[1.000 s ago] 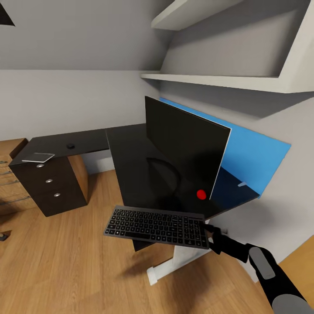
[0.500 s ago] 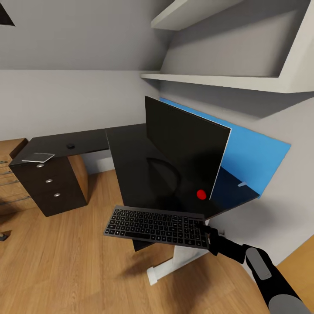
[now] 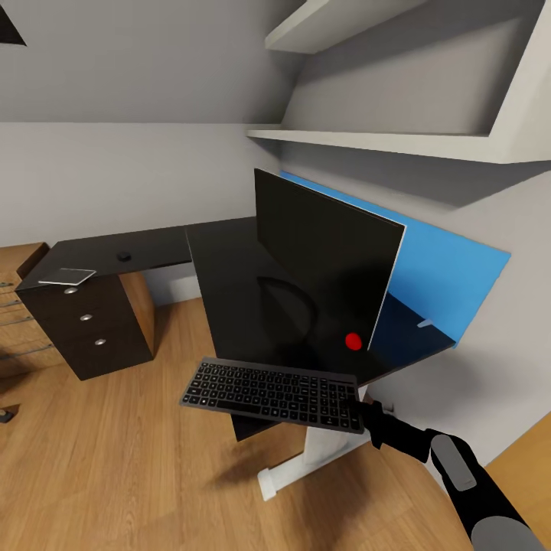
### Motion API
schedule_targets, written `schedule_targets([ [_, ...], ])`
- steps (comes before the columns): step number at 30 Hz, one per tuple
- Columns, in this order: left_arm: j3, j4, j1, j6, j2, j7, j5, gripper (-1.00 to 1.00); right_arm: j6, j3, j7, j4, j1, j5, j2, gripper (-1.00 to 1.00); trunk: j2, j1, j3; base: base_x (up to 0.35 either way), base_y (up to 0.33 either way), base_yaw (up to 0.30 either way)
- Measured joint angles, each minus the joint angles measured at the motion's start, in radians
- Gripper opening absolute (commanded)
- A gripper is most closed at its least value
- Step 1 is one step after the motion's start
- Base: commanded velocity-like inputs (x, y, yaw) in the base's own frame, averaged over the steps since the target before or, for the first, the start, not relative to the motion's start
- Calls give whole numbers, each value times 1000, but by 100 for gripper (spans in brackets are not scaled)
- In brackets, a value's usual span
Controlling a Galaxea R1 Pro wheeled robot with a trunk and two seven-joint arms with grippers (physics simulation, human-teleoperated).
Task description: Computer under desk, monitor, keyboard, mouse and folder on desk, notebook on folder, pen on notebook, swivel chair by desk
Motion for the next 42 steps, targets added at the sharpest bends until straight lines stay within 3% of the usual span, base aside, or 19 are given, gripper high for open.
schedule_targets([
  [5, 0, 0, 0, 0, 0, 0, 0, 100, 0, 0, 0, 0, 0, 0, 0, -100, 0, 0, 0, 0, 0, 0],
  [36, -5, 0, 0, 1, 0, 0, 0, 100, -6, 5, -2, 0, 0, 13, 2, -100, 217, -119, 97, 0, 0, 0],
  [42, -6, 0, 0, 5, 0, 0, 0, 100, -6, 22, 0, 0, 0, 13, 3, -100, 259, -142, 116, 0, 0, 0],
])
